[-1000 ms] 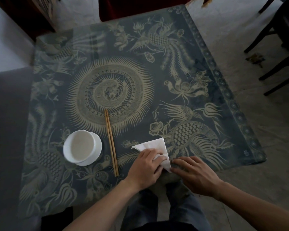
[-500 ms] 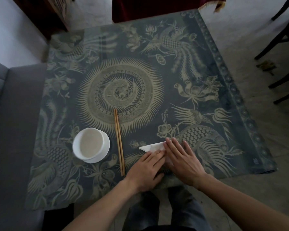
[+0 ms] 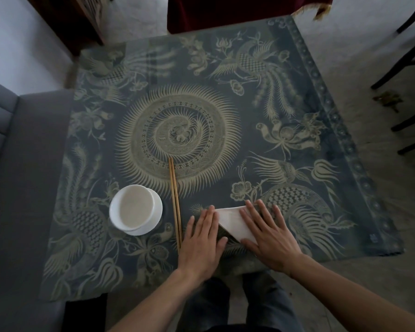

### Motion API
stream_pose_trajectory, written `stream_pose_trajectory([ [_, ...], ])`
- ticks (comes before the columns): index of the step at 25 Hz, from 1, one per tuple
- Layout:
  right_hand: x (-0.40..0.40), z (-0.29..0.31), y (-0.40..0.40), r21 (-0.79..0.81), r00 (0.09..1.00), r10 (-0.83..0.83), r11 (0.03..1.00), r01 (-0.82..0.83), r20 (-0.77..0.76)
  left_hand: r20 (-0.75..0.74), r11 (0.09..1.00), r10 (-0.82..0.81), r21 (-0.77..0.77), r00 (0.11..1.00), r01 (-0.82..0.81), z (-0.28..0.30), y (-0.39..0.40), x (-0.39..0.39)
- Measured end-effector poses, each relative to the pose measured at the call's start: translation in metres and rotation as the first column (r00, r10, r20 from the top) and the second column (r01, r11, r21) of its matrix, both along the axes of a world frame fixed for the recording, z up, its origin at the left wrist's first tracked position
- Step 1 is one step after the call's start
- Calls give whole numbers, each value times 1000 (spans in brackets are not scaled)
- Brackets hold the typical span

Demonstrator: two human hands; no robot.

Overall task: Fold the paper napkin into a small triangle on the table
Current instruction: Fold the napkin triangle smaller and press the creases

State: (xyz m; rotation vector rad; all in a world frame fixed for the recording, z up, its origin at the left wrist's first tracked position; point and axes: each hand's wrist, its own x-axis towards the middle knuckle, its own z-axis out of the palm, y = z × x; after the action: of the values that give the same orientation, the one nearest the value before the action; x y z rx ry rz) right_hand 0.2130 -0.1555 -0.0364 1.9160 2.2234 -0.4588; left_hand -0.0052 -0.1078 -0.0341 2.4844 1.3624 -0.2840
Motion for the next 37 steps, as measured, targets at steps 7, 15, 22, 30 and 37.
stream_pose_trajectory([
  [7, 0, 2, -1, 2, 999, -19, 1000, 19, -38, 54, 975, -214, -49, 975, 217, 3, 5, 40],
  [15, -1, 0, 1, -52, 997, -75, 996, 73, -21, -49, 998, -42, -44, 998, 40, -4, 6, 13],
  [22, -3, 0, 1, -42, 996, -80, 996, 78, -35, -4, 999, -29, -40, 1000, 29, 8, 8, 23],
  [30, 9, 3, -35, 27, 998, 43, 999, -42, -46, 6, 963, -256, -85, 967, 255, 0, 10, 30],
  [37, 31, 7, -90, 67, 957, 289, 955, -289, 8, -17, 954, -287, -97, 958, 284, -1, 13, 29],
])
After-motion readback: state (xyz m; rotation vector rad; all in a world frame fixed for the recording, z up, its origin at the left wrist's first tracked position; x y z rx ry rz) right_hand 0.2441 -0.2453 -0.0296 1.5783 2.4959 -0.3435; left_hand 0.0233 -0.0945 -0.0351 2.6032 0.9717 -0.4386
